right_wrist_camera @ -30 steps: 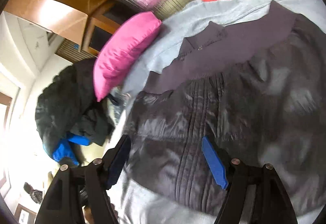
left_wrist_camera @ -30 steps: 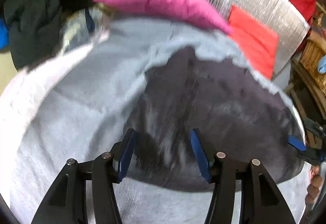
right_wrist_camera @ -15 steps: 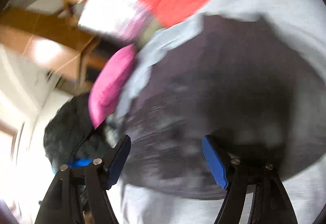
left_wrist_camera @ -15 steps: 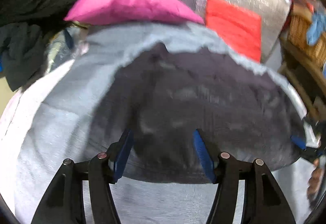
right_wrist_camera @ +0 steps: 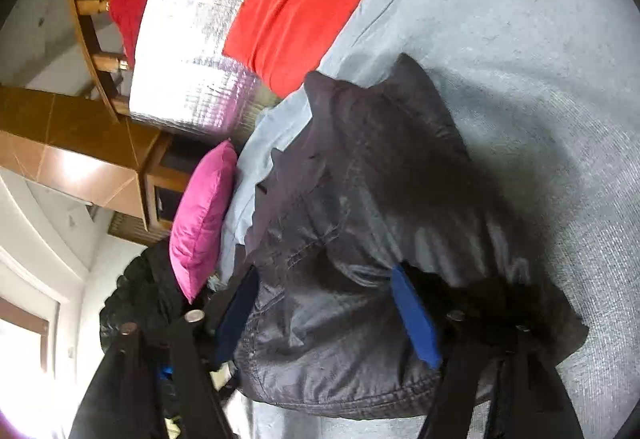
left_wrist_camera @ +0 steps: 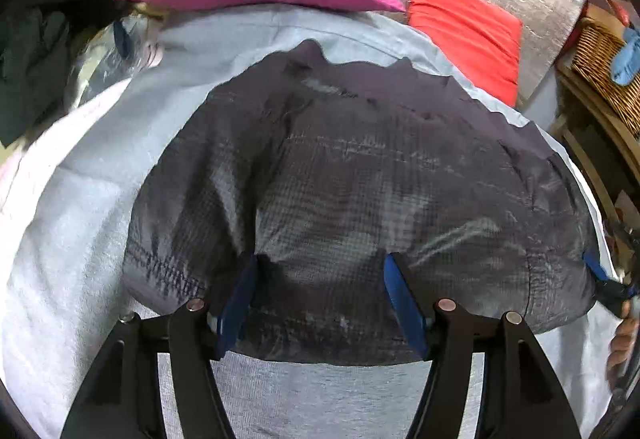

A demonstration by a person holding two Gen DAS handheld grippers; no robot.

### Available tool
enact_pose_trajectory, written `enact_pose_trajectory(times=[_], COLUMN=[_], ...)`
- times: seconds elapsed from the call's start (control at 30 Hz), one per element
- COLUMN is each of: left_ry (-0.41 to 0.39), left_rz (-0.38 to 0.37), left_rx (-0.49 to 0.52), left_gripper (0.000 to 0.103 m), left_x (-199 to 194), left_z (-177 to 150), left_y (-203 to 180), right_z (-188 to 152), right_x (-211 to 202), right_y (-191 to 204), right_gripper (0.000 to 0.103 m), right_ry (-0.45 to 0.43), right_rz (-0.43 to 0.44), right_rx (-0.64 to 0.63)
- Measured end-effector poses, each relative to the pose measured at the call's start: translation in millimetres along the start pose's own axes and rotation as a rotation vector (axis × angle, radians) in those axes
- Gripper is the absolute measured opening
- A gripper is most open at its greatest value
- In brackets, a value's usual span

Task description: Fold large clothes

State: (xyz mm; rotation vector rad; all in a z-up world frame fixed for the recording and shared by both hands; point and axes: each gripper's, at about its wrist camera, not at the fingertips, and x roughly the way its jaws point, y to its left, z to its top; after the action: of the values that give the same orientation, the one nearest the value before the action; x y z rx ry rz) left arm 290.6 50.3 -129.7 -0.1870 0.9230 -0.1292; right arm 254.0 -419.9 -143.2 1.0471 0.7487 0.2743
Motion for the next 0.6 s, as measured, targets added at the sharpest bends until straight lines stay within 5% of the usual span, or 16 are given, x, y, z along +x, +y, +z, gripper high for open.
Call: enact_pose_trajectory(times=[0.17,0.3,0.47,0.6], left_ry=[-0.062,0.005,-0.045,-0.001], left_rz=[-0.034,-0.06,-0.077,-0.01], left_rx=[-0.054,-0.084,-0.092,-0.125], left_gripper=[0.067,0.068,0.069,0.074], left_x=[-23.6,-2.8,-29.2,-15.9], left_z=[3.4,0.2,13.6,16.5], left_y=[12.1,27.3,28.4,43.9], right_z=[1.8,3.1,9.7,16.4], right_x=[-13.7,-2.6,-15.5,-19.2], right_y=[21.4,0.3,20.2,25.3], right_gripper=[0.074,0.075,0.076,0.079], right_ry=[-0.003,-0.005,-0.007,-0.019], right_rz=[0.001,-0.029,-0.006,-0.064], right_rx=[-0.05,-0.036,-0.02,-0.09])
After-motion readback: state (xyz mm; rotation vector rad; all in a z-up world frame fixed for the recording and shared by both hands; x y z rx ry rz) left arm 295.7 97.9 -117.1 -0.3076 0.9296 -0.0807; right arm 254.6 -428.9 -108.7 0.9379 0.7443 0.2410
